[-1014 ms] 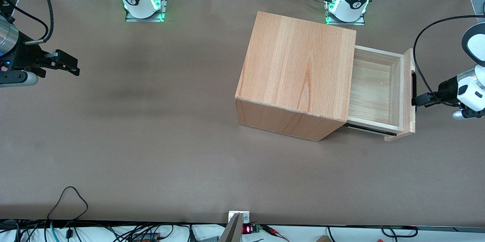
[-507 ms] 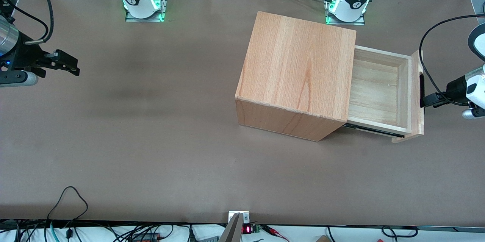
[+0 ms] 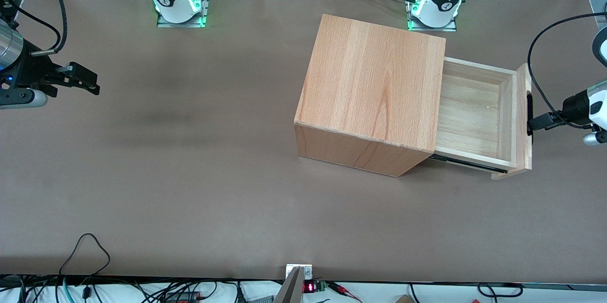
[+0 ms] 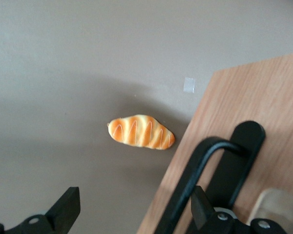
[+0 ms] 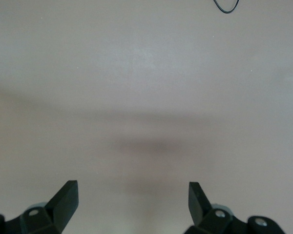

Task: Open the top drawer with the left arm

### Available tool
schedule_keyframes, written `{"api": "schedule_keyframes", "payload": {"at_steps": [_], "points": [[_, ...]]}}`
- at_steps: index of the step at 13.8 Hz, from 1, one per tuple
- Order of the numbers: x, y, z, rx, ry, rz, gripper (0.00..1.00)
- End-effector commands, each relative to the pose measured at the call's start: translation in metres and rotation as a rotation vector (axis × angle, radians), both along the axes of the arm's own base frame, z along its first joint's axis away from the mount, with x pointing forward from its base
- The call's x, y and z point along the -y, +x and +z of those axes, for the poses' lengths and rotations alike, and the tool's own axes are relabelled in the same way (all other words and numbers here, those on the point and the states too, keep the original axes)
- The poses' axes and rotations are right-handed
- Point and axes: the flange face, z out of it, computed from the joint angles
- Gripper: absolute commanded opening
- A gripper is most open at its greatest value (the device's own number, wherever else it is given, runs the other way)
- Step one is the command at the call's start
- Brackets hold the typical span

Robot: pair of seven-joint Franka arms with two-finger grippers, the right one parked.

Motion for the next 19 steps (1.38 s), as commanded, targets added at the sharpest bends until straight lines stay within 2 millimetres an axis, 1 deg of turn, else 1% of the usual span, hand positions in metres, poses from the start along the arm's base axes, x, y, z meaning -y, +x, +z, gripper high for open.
{"api": "schedule_keyframes", "payload": {"at_steps": [1,2,4,5,7,8,11,13,14,15,16,18,19], "points": [[0.000,-0.005,0.016,-0.040,0.021,0.025,1.00],[0.000,-0.006,0.016,-0.045,0.021,0.032,1.00],[0.001,-0.010,0.023,-0.057,0.013,0.037,1.00],[0.002,-0.009,0.031,-0.058,0.012,0.031,1.00],[0.001,-0.010,0.053,-0.066,0.040,0.018,1.00],[0.000,-0.011,0.070,-0.055,0.068,0.009,1.00],[0.004,-0.011,0.114,-0.048,0.103,-0.022,1.00],[0.009,-0.017,0.142,-0.033,0.105,-0.033,1.00],[0.017,-0.019,0.154,-0.028,0.122,-0.051,1.00],[0.030,-0.023,0.167,-0.022,0.145,-0.079,1.00],[0.037,-0.028,0.178,-0.014,0.149,-0.082,1.00],[0.051,-0.037,0.193,-0.027,0.165,-0.089,1.00],[0.066,-0.040,0.202,-0.020,0.186,-0.100,1.00]]}}
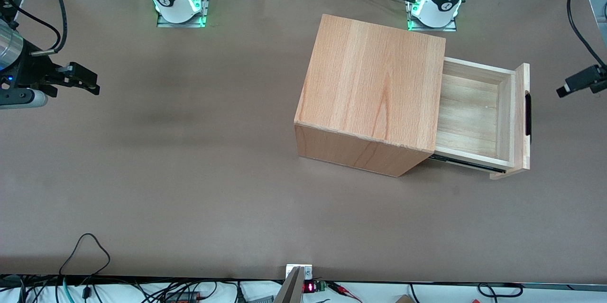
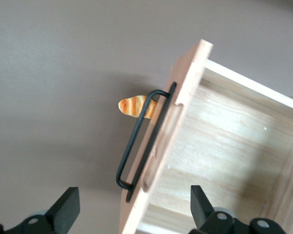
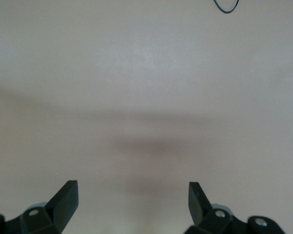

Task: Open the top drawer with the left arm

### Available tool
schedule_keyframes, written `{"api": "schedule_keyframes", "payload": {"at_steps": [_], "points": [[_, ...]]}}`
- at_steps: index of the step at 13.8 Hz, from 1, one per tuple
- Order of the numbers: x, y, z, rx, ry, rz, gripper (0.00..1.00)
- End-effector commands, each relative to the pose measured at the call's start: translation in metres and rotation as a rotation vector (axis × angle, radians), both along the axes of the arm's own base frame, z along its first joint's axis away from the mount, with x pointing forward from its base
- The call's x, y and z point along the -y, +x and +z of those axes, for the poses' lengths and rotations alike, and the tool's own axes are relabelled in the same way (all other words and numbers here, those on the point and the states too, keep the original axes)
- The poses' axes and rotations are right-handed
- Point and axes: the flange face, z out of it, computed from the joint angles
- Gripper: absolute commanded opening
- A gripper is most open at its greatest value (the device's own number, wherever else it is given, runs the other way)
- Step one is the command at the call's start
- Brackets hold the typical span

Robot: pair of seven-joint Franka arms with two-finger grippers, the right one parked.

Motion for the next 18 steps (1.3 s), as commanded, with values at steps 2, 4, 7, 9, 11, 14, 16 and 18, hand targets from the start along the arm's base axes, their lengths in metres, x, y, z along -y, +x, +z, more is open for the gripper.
{"api": "schedule_keyframes", "payload": {"at_steps": [2,4,7,9,11,14,16,18], "points": [[0.050,-0.019,0.035,-0.016,0.085,-0.021,1.00],[0.075,-0.026,0.042,-0.036,0.093,-0.011,1.00],[0.085,-0.029,0.043,-0.042,0.095,-0.012,1.00],[0.085,-0.029,0.039,-0.050,0.095,-0.011,1.00],[0.086,-0.029,0.038,-0.052,0.095,-0.013,1.00],[0.089,-0.028,0.041,-0.042,0.098,-0.020,1.00],[0.090,-0.030,0.042,-0.040,0.112,-0.021,1.00],[0.091,-0.031,0.046,-0.030,0.117,-0.022,1.00]]}}
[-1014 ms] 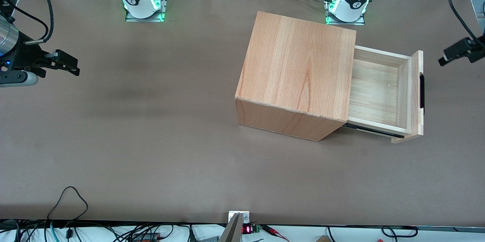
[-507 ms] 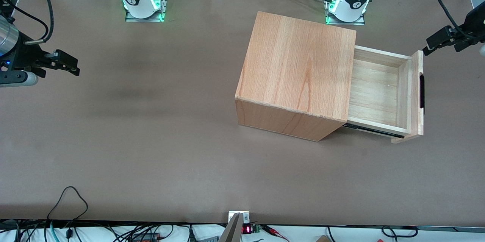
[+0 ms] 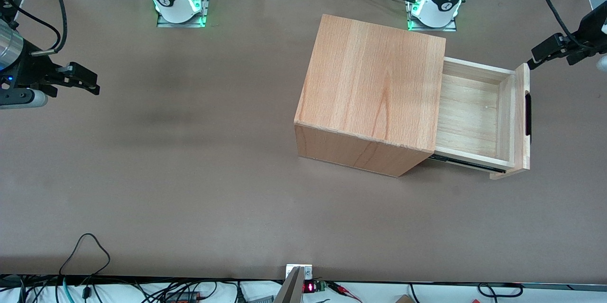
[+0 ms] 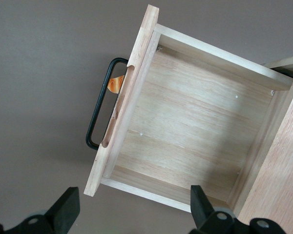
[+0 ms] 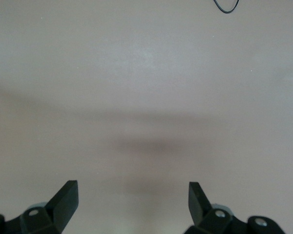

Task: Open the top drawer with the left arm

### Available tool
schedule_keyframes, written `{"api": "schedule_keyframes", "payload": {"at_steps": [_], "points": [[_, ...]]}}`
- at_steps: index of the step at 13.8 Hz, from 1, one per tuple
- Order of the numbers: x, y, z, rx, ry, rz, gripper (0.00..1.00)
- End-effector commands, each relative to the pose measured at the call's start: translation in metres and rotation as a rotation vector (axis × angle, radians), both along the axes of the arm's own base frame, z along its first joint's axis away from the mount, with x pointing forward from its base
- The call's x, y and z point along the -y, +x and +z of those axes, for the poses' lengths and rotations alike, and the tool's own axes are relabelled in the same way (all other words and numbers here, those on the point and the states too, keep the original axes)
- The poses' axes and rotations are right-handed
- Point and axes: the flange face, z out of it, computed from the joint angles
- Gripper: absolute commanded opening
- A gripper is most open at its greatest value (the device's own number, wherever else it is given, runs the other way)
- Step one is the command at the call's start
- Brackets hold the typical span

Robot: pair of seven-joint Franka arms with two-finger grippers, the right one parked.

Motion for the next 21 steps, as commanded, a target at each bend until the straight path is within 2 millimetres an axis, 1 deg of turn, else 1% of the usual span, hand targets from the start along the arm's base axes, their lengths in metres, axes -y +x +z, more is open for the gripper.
{"api": "schedule_keyframes", "payload": {"at_steps": [1,6,21], "points": [[0.0024,-0.0046,0.0097,0.019,0.035,0.003,1.00],[0.0031,-0.0015,0.0132,0.045,0.035,-0.009,1.00],[0.0036,-0.0004,0.0130,0.050,0.029,-0.012,1.00]]}}
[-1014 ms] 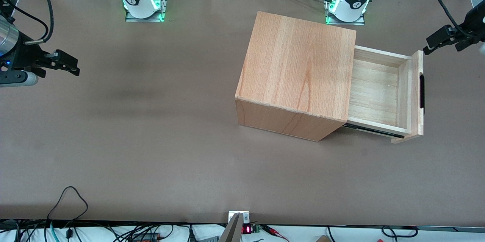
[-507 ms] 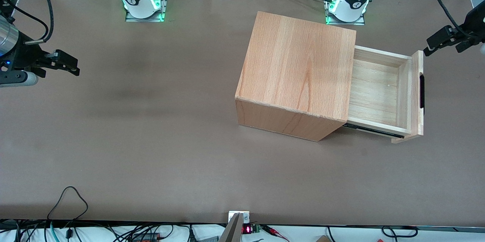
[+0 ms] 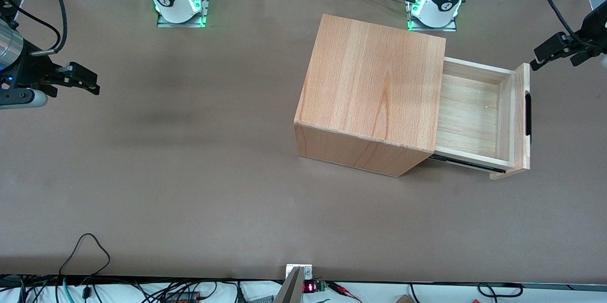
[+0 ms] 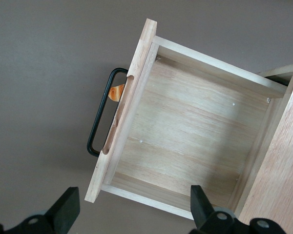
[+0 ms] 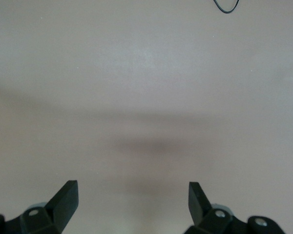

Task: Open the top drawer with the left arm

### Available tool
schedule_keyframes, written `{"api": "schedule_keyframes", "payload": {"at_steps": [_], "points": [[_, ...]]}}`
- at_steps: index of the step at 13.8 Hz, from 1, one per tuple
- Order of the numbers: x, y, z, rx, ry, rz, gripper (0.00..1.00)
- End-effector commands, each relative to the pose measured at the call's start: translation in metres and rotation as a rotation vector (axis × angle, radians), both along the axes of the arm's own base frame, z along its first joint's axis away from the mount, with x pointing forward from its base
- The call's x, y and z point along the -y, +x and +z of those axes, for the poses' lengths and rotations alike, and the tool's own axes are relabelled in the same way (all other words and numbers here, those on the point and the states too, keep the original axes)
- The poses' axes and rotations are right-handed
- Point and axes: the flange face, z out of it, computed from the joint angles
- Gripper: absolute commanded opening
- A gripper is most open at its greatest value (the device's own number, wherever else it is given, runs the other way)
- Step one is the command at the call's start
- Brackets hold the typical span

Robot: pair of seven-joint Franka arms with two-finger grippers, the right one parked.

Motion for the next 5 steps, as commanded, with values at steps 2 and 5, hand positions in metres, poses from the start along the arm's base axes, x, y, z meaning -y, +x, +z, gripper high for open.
{"api": "schedule_keyframes", "payload": {"at_steps": [2,5], "points": [[0.0012,-0.0008,0.0055,0.013,0.026,-0.008,1.00],[0.0007,-0.0013,0.0070,0.016,0.033,-0.008,1.00]]}}
